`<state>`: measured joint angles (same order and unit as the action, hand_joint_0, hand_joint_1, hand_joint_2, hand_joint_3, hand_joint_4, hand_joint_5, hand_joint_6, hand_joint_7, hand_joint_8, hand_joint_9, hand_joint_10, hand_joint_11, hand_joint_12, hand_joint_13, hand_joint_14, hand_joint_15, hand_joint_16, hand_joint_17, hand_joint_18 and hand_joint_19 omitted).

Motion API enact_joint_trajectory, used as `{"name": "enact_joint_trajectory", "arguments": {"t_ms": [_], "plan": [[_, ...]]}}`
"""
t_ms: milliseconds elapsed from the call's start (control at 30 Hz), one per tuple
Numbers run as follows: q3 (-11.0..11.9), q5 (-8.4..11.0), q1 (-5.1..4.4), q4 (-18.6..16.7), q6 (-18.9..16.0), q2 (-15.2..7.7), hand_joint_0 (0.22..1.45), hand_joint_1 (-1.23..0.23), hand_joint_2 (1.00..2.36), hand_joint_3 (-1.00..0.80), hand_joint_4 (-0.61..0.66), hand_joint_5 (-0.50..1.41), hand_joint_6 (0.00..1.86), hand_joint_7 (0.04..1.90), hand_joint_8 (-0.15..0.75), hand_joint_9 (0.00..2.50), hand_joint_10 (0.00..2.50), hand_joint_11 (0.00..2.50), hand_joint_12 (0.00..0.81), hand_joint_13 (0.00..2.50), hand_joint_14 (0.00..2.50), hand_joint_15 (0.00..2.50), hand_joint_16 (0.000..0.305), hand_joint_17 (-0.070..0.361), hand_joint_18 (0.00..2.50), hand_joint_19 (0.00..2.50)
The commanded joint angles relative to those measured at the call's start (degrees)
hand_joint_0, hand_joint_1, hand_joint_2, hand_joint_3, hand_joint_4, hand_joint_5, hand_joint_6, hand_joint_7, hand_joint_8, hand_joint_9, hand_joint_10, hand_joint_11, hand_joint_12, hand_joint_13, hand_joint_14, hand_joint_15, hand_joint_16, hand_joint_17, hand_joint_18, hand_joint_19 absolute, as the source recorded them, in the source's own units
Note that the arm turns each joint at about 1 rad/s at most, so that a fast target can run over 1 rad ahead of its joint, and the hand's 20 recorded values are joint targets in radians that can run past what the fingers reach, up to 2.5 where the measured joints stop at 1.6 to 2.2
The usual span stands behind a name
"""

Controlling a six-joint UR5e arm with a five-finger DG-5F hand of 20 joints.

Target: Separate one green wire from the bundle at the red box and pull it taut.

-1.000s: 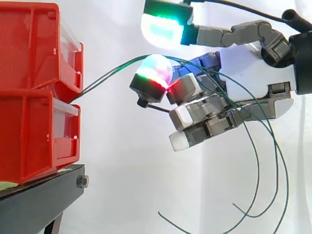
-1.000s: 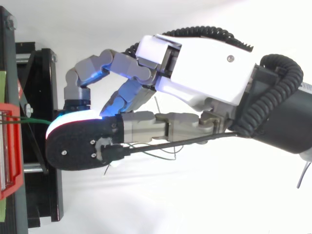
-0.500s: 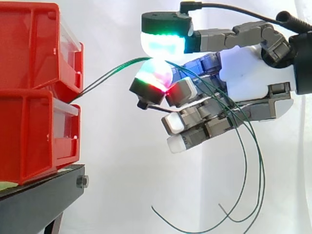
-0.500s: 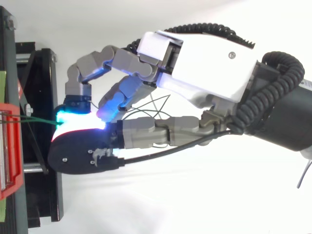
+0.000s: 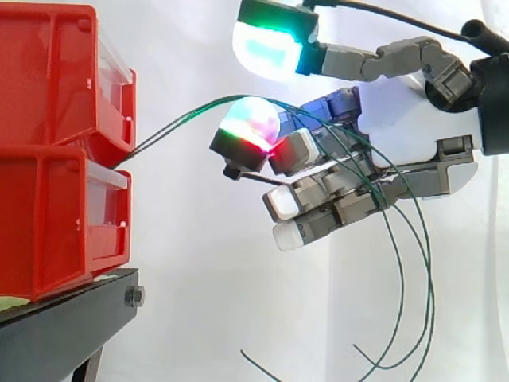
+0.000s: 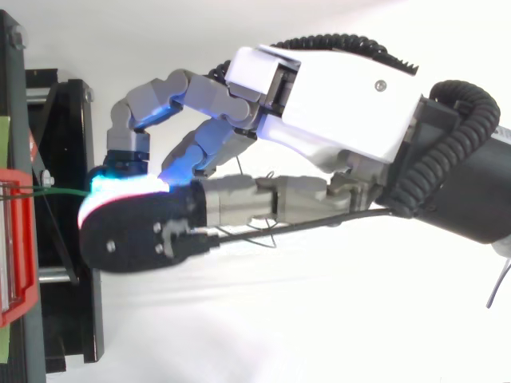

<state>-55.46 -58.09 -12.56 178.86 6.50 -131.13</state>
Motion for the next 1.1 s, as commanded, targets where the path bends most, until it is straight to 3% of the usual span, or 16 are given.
{"name": "enact_joint_trajectory", "arguments": {"t_ms": [0, 167, 233, 400, 600, 833, 1067], "plan": [[0.0, 0.00, -0.01, 0.0, 0.0, 0.0, 0.59, -0.37, 1.00, -0.48, 0.11, -0.14, 0.89, 1.15, 0.268, 1.10, 0.02, 1.18, 0.385, 0.88, 0.02, 0.64, 0.047, 0.105, 0.70, 0.56], [0.0, 0.00, -0.01, 0.0, 0.0, 0.0, 0.59, -0.48, 1.01, -0.30, 0.11, -0.14, 0.88, 1.15, 0.275, 1.12, 0.02, 1.19, 0.388, 0.91, 0.02, 0.67, 0.047, 0.106, 0.74, 0.60], [0.0, 0.00, -0.01, 0.0, 0.0, 0.0, 0.58, -0.61, 1.01, -0.21, 0.13, -0.14, 0.89, 1.15, 0.319, 1.15, 0.02, 1.18, 0.430, 0.95, 0.02, 0.65, 0.055, 0.124, 0.81, 0.57], [0.0, 0.00, 0.08, 0.0, 0.0, 0.0, 0.59, -0.75, 1.02, -0.12, 0.11, -0.15, 0.90, 1.15, 0.302, 1.11, 0.02, 1.20, 0.424, 0.93, 0.02, 0.67, 0.053, 0.120, 0.80, 0.56], [0.0, -0.09, 0.08, 0.0, 0.0, 0.0, 0.63, -0.84, 1.02, -0.18, 0.03, -0.17, 0.91, 1.14, 0.260, 1.04, 0.02, 1.21, 0.385, 0.86, 0.02, 0.66, 0.047, 0.106, 0.73, 0.55], [0.0, 0.00, 0.08, 0.0, 0.0, 0.0, 0.70, -0.86, 1.00, -0.49, 0.05, -0.17, 0.91, 1.06, 0.257, 1.03, 0.02, 1.19, 0.378, 0.85, 0.02, 0.64, 0.046, 0.103, 0.72, 0.53], [-0.1, 0.00, 0.08, 0.1, 0.0, 0.0, 0.67, -0.87, 1.00, -0.50, 0.06, -0.16, 0.91, 1.08, 0.256, 1.05, 0.02, 1.20, 0.374, 0.86, 0.02, 0.64, 0.045, 0.102, 0.73, 0.53]]}}
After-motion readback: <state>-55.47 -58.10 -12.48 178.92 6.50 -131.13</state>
